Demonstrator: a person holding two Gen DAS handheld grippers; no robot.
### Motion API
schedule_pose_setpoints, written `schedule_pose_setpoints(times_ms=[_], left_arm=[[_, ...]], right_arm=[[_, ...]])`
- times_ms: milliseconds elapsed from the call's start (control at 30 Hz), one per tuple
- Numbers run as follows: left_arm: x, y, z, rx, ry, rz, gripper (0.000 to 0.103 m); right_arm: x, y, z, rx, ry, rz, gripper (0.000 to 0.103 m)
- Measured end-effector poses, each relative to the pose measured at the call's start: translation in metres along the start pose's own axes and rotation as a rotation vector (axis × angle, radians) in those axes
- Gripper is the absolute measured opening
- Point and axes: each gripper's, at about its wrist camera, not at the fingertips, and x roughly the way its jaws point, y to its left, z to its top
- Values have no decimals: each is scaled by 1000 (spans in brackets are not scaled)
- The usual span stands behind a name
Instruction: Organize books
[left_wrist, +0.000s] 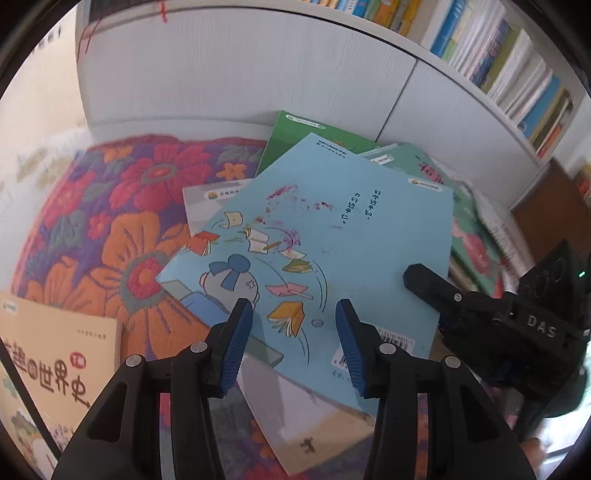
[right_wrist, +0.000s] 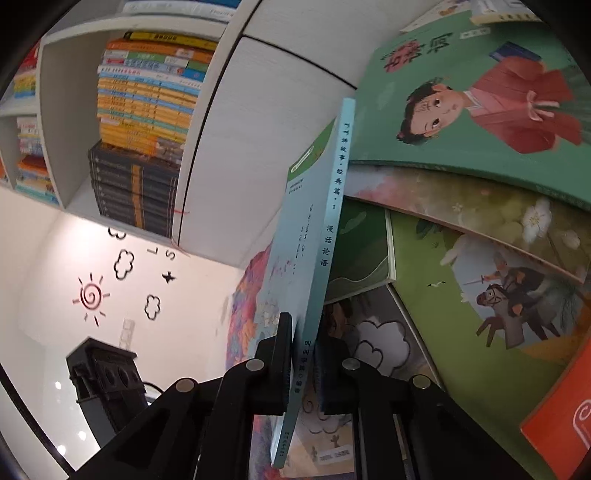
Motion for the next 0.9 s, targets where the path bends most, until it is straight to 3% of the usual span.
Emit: schedule_pose_setpoints(times_ms=[67,133,300,467,567,667,767,900], left_arm=[[-5,9,3,-37,9,-32,43],[-9,16,4,-50,7,-15,43],[-23,25,7,-70,-3,-59,43],[-40,15,7,-30,-33,-121,43],[-42,8,7,-13,-29,-148,43],[-41,5,6,-7,-15,-133,43],[-38,-3,2,15,11,-165,43],[-26,-31,-10,93,68,-202,43]], right_arm=[[-5,0,3,26,-3,17,9],[-15,2,8,55,2,25,9],[-59,17,27,71,15,-29,8],[-140,52,46,1,-4,-187,5],[-182,97,44,-149,-28,-316,2],[-193,137,30,-315,-53,-432,2],[-180,124,19,-333,9,-513,6],[-158,56,16,-247,91,-574,6]])
